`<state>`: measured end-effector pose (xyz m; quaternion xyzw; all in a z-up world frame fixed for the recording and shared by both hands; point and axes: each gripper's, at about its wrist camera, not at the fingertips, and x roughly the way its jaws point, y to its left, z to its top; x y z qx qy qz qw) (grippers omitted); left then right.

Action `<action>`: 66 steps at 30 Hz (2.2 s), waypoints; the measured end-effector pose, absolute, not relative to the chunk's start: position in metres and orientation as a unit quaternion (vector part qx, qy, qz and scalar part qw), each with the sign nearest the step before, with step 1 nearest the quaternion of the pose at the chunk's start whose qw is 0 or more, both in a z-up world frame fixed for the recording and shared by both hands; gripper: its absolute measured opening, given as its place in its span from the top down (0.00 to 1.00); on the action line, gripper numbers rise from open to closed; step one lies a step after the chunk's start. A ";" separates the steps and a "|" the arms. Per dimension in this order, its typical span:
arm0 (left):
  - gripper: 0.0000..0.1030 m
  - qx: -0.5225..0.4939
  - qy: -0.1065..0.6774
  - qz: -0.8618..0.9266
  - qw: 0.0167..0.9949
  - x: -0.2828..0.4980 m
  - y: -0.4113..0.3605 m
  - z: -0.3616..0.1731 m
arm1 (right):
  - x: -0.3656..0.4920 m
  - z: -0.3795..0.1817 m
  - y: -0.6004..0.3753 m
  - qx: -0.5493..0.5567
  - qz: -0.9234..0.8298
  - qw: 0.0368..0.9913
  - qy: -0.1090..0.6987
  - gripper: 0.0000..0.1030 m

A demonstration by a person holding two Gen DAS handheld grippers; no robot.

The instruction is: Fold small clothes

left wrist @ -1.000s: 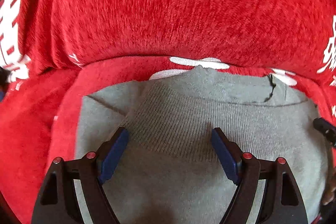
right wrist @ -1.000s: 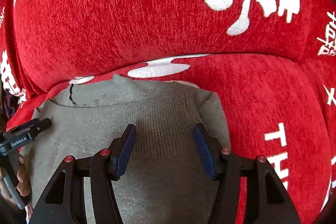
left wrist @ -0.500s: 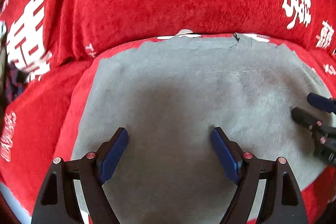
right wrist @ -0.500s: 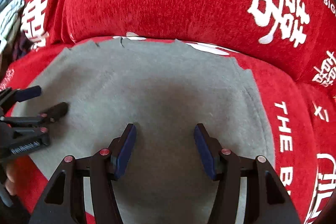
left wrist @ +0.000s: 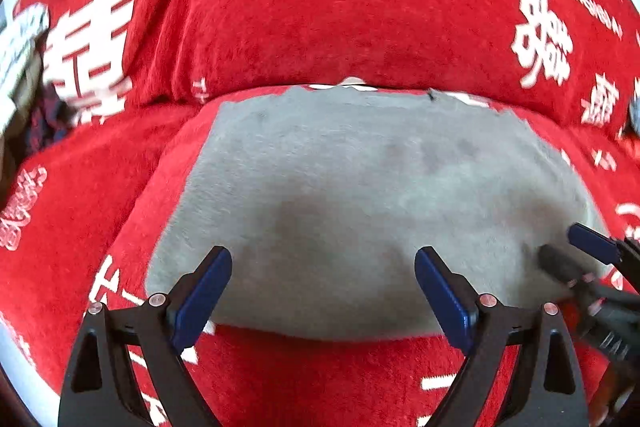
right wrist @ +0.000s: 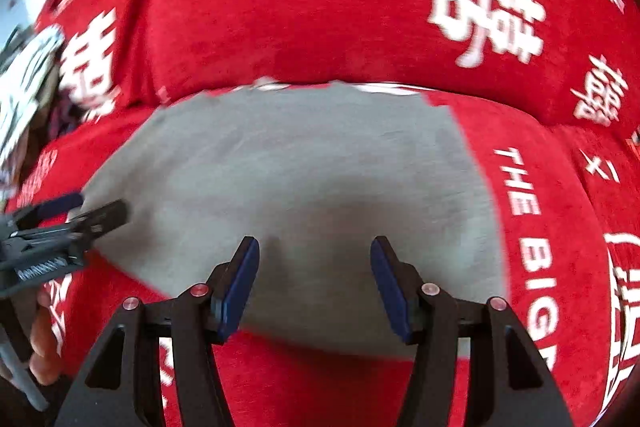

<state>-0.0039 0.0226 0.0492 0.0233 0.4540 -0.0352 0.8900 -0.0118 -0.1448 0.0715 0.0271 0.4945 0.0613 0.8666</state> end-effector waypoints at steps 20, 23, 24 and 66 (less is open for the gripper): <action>0.00 -0.046 0.471 0.000 0.881 -0.042 0.089 0.028 | -0.052 0.071 -0.214 0.096 0.027 0.876 0.472 0.40; 0.00 -0.071 0.453 -0.011 0.889 -0.041 0.096 0.045 | -0.045 0.074 -0.216 0.094 0.021 0.878 0.470 0.40; 0.00 -0.070 0.452 -0.016 0.889 -0.036 0.093 0.049 | -0.037 0.072 -0.216 0.095 0.019 0.875 0.475 0.40; 0.78 -0.289 0.454 -0.093 0.838 0.020 0.144 0.006 | 0.057 0.091 -0.104 0.062 0.130 0.828 0.542 0.37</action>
